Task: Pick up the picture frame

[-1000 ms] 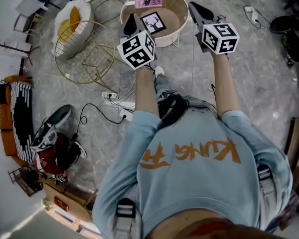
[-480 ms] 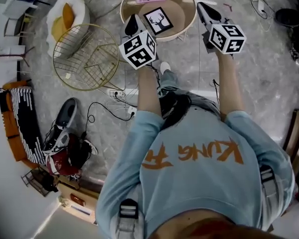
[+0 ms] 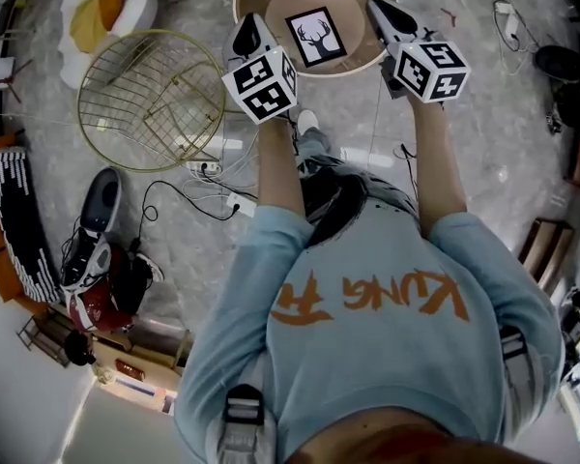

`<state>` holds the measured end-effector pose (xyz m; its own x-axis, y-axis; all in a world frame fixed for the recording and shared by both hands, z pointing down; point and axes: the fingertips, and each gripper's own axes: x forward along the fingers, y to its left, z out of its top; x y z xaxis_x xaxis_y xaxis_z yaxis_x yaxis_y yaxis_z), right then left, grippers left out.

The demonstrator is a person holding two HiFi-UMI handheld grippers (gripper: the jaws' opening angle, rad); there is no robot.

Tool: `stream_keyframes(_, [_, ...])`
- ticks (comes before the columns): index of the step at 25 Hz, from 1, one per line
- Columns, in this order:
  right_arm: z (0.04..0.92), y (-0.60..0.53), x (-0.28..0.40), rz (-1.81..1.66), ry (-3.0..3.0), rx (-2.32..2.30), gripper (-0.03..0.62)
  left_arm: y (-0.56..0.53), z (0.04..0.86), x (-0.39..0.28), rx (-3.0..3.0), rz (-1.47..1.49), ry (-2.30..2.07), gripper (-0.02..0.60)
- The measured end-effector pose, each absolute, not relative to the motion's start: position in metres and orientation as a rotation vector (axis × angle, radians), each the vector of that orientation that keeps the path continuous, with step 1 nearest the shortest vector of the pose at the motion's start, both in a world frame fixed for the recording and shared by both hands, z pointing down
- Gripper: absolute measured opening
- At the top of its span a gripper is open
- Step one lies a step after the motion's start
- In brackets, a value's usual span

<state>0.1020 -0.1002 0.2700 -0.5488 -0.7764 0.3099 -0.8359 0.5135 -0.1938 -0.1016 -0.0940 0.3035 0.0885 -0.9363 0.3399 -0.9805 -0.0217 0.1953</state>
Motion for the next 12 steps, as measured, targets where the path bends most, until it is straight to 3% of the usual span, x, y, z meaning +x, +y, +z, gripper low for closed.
stream_keyframes(12, [0.288, -0.182, 0.108, 0.573, -2.494, 1.459, -0.002, -0.189, 0.314, -0.091, 2.15, 0.161, -1.758, 0.02])
